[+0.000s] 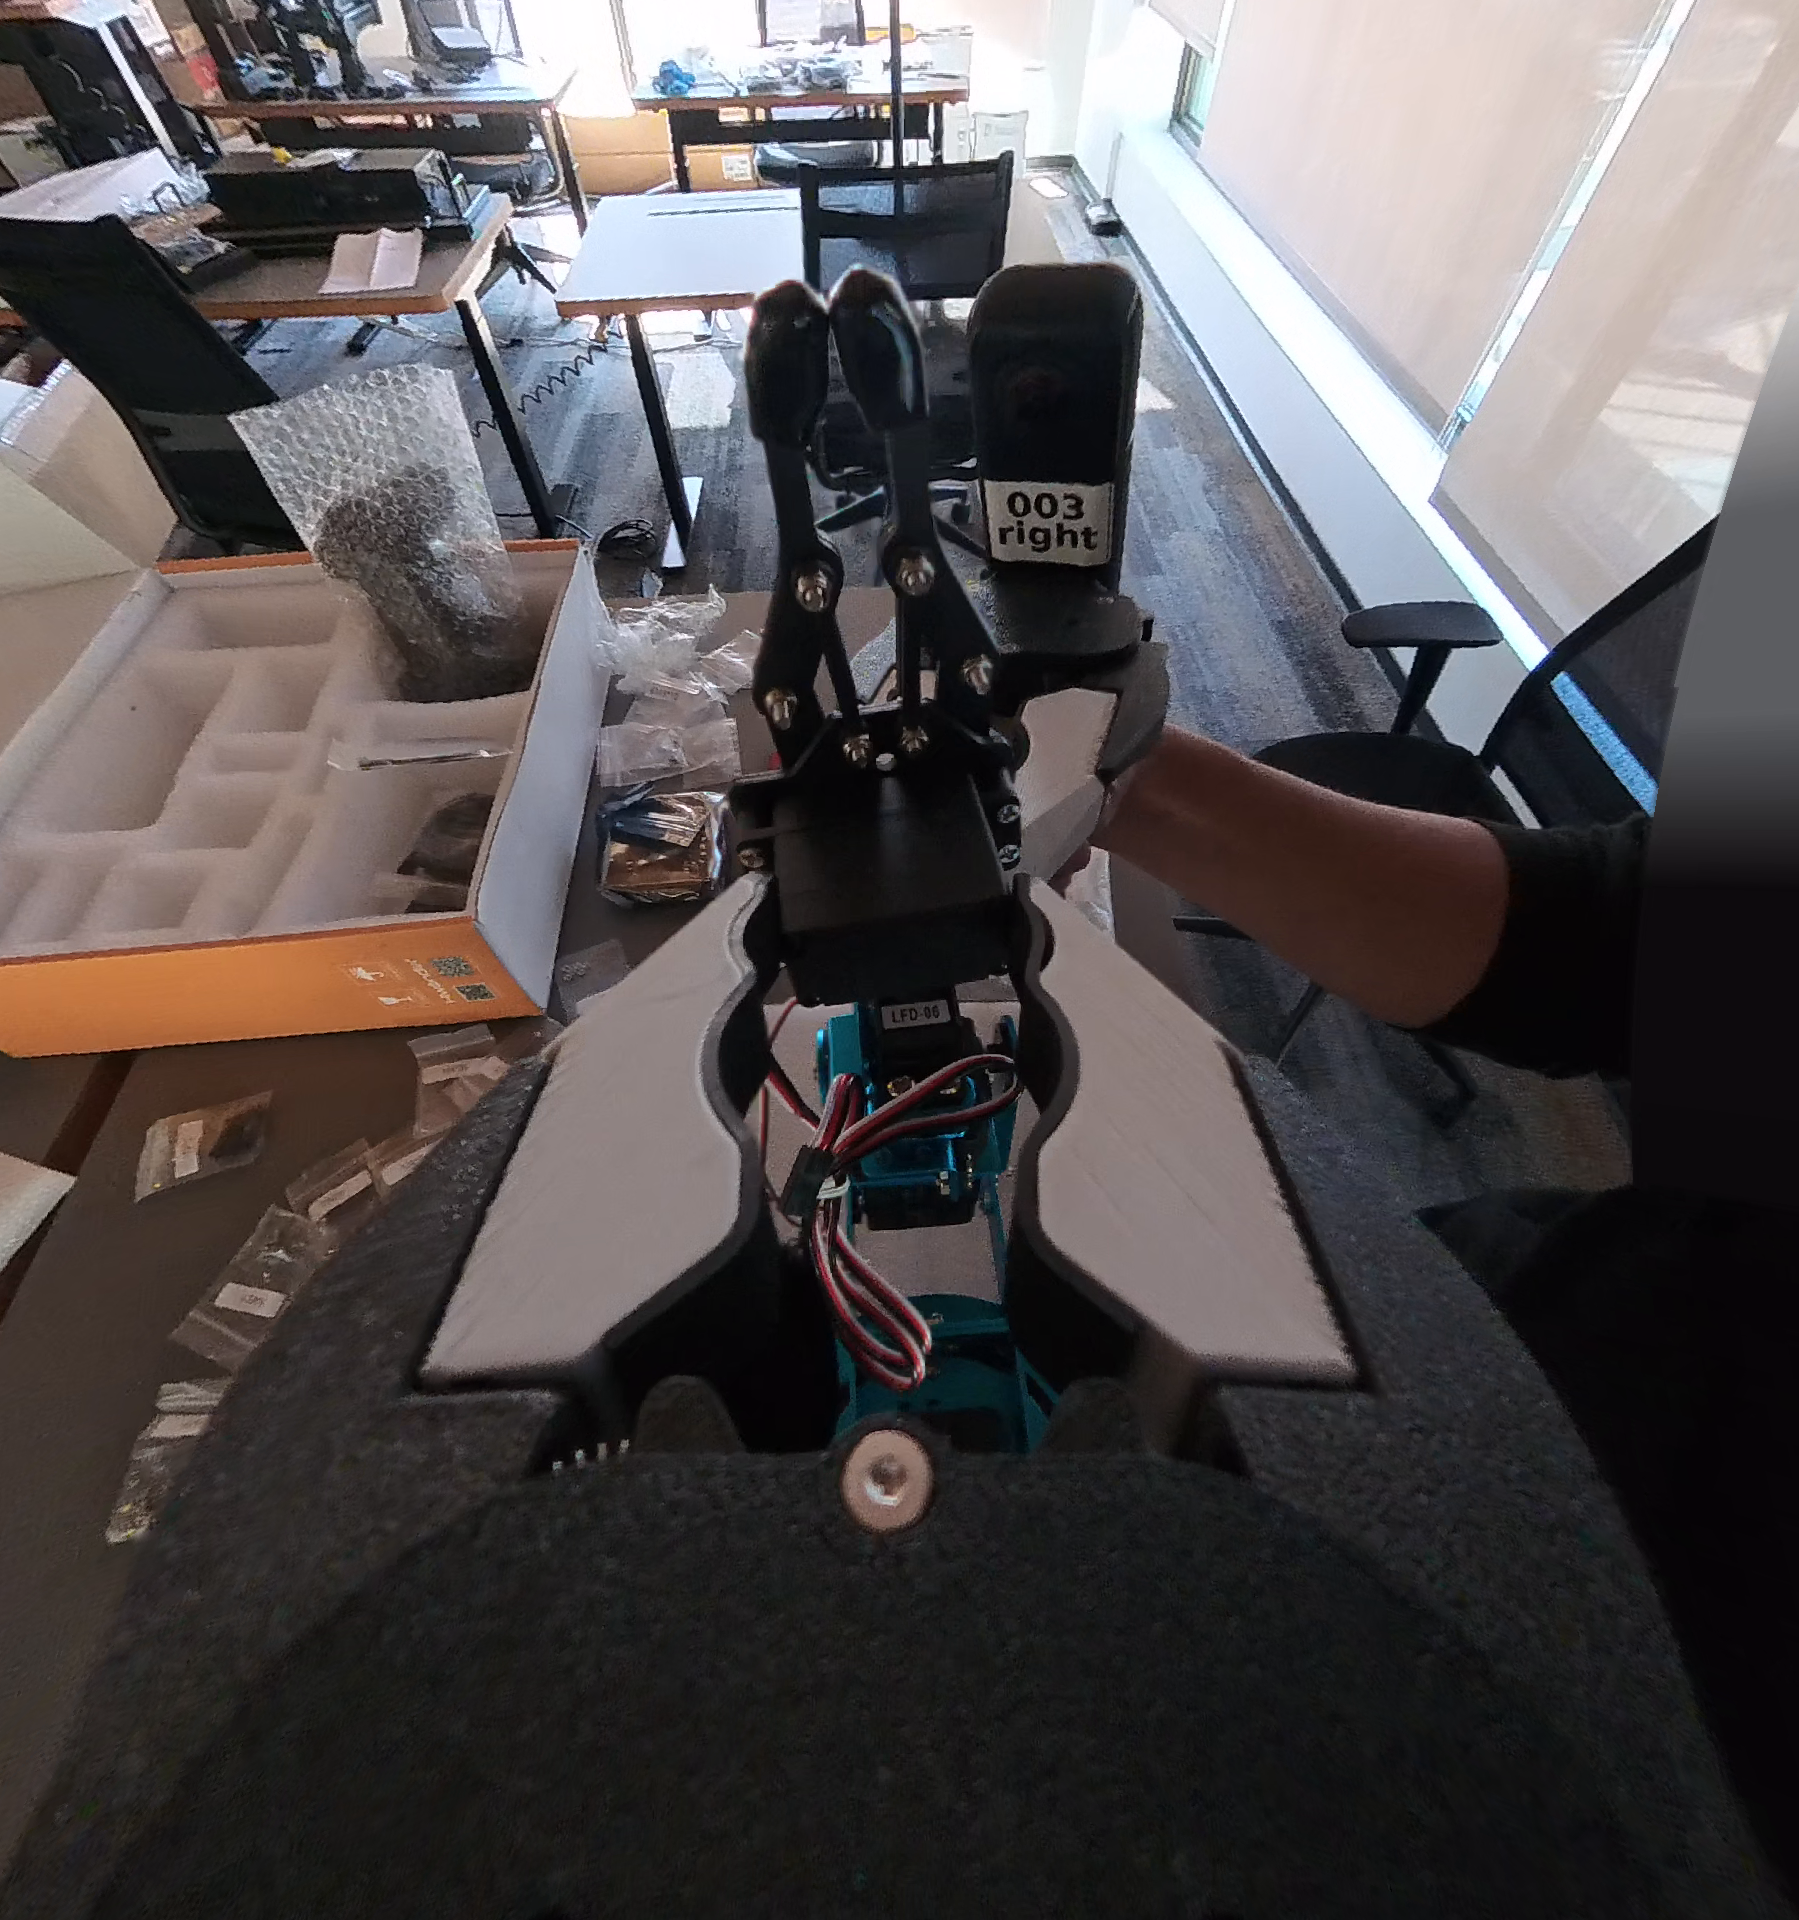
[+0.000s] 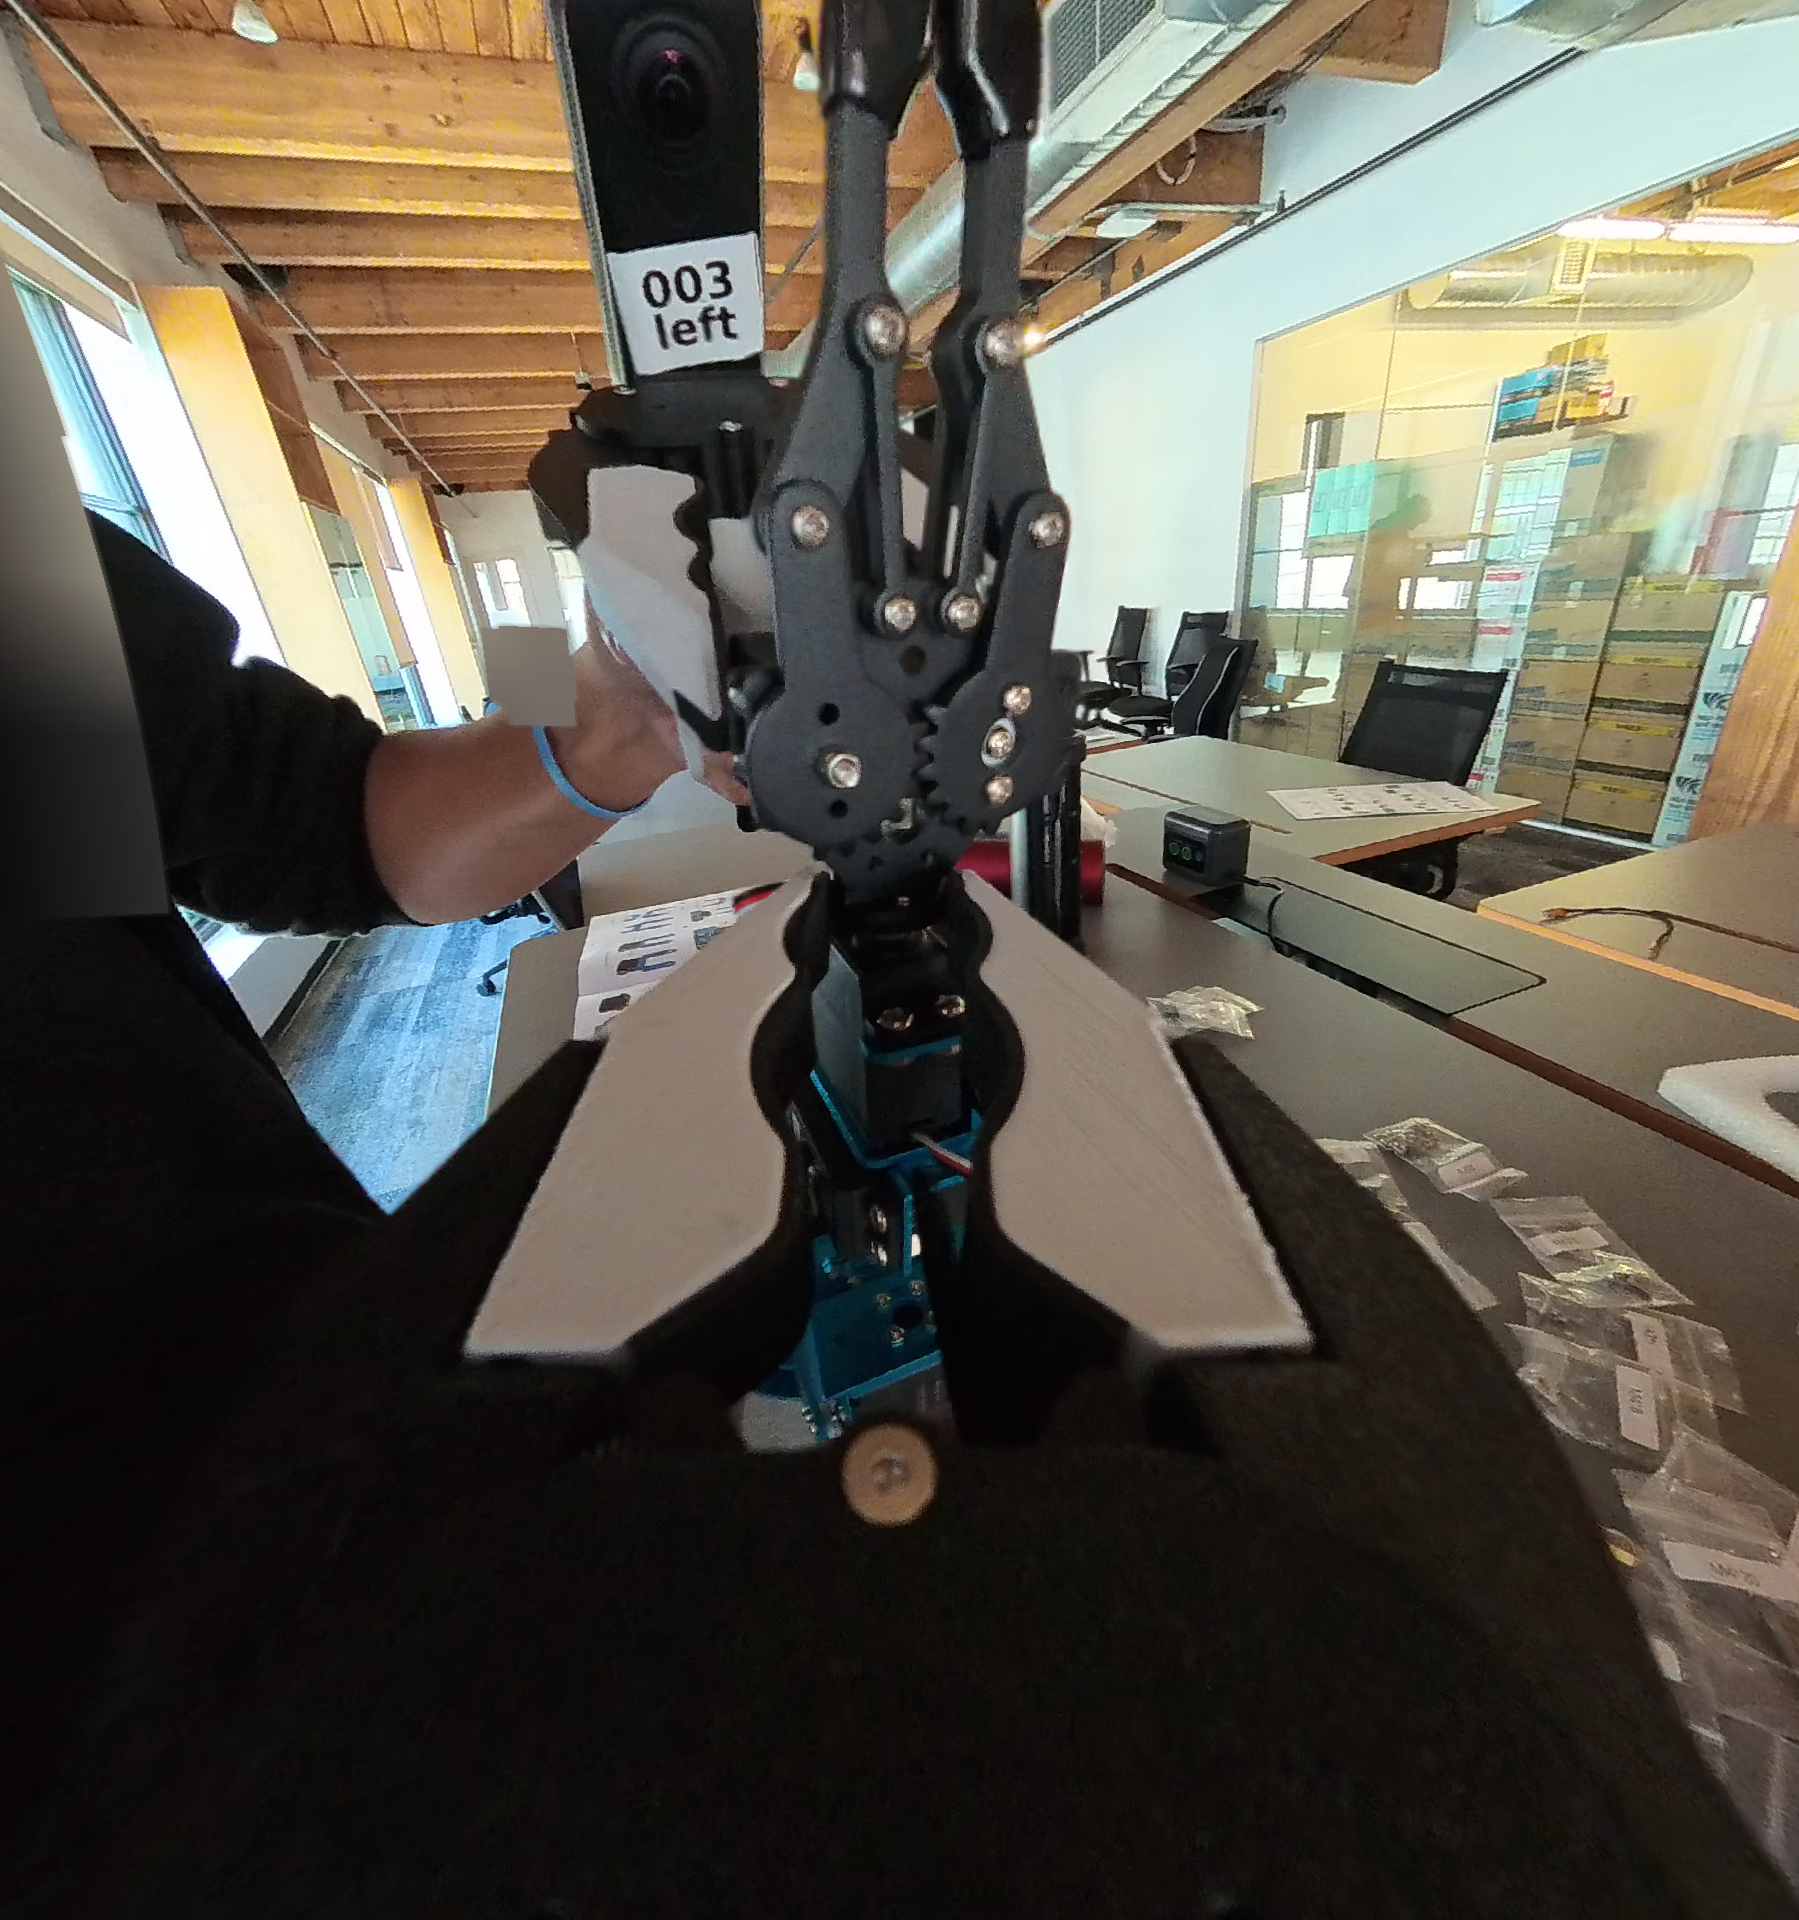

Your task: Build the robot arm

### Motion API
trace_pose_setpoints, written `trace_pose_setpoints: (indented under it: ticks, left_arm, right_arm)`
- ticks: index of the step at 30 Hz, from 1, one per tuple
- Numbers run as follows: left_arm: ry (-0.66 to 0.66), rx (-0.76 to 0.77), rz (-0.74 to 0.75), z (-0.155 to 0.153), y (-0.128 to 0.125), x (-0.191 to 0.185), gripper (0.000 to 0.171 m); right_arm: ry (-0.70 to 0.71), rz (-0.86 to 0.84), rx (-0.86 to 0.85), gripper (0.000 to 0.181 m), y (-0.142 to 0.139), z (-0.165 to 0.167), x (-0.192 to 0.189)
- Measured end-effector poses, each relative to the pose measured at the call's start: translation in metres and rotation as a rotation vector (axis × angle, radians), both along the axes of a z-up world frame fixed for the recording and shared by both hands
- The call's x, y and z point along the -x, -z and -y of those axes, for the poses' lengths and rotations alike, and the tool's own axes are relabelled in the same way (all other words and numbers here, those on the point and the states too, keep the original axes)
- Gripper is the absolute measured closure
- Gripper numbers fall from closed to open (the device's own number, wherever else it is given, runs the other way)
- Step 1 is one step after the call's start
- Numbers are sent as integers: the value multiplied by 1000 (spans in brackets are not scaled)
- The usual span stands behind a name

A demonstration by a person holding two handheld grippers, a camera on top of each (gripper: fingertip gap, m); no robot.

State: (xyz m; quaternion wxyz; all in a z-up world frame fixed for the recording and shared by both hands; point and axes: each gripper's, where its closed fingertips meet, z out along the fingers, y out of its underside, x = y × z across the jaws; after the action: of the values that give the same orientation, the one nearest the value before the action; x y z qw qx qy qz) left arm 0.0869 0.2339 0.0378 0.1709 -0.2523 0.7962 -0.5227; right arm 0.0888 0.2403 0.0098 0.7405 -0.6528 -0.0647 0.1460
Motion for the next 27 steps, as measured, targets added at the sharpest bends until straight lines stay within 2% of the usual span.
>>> trace_pose_setpoints:
  ticks: [6,12,27]
  left_arm:
    - [-53,8,62,-3,-6,-6,128]
    - [-65,66,55,-7,-3,-6,127]
    - [-90,87,54,-16,-3,-9,128]
  right_arm:
    - [9,7,3,161,0,1,0]
    - [4,9,-1,161,0,2,1]
    - [2,16,4,161,1,1,1]
